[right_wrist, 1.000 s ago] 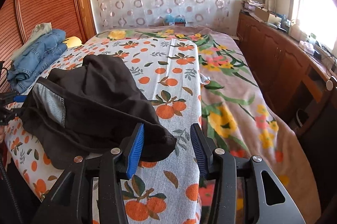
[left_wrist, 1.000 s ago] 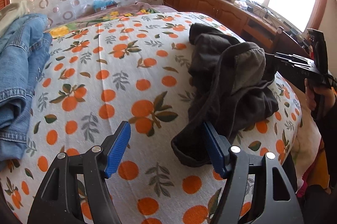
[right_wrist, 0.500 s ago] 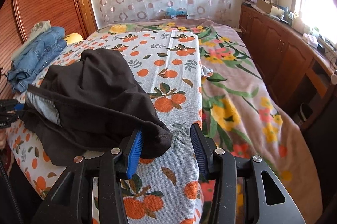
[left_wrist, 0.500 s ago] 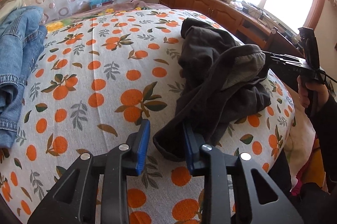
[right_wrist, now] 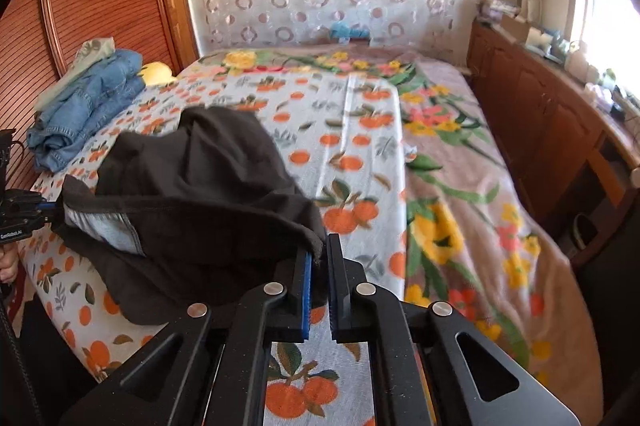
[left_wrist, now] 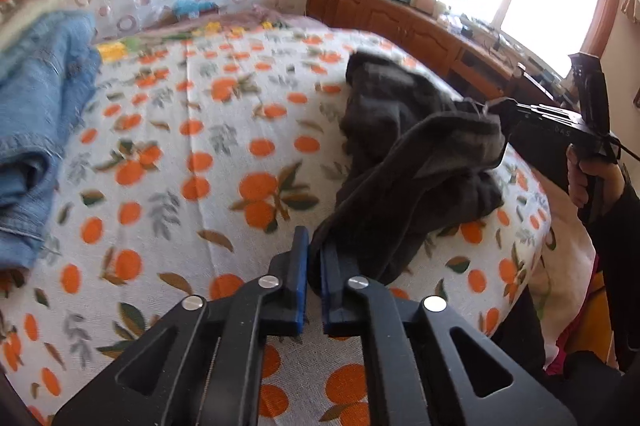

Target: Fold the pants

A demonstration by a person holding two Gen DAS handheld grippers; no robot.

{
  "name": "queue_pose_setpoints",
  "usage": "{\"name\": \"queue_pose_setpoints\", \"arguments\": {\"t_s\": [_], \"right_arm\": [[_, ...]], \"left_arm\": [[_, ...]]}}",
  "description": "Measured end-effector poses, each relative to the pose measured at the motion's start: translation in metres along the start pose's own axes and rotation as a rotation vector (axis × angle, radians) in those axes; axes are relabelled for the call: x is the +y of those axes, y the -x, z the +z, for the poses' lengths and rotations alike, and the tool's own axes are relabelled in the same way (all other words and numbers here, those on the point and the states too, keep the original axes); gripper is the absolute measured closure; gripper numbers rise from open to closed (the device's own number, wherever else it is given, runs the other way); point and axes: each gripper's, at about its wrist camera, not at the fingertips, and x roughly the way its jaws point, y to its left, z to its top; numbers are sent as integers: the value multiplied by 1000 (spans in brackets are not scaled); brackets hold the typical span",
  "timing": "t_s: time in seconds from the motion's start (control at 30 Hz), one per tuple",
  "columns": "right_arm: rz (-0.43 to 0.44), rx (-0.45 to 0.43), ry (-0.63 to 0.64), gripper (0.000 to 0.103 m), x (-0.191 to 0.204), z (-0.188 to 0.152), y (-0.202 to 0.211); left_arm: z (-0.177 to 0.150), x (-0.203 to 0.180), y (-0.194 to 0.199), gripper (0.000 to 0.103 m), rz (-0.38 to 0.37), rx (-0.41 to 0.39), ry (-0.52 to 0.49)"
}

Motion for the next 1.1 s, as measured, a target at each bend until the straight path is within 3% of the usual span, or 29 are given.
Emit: {"name": "queue_pose_setpoints", "arguments": {"t_s": [0.53,0.73,0.9,1.1], "right_arm": [[-29,-357,91,98,20,63,188],[-26,-452,159,98,39,70,244],[-15,-414,191,98,41,65,226],[-3,-300,185,98,29,105,143]], "left_arm": [[96,-22,181,100,116,-400,-106],[113,-27,230,100,169,-501,-134],[112,-1,213,100,192,-462,-105],[124,38,150,100,247,-352,-75]]}}
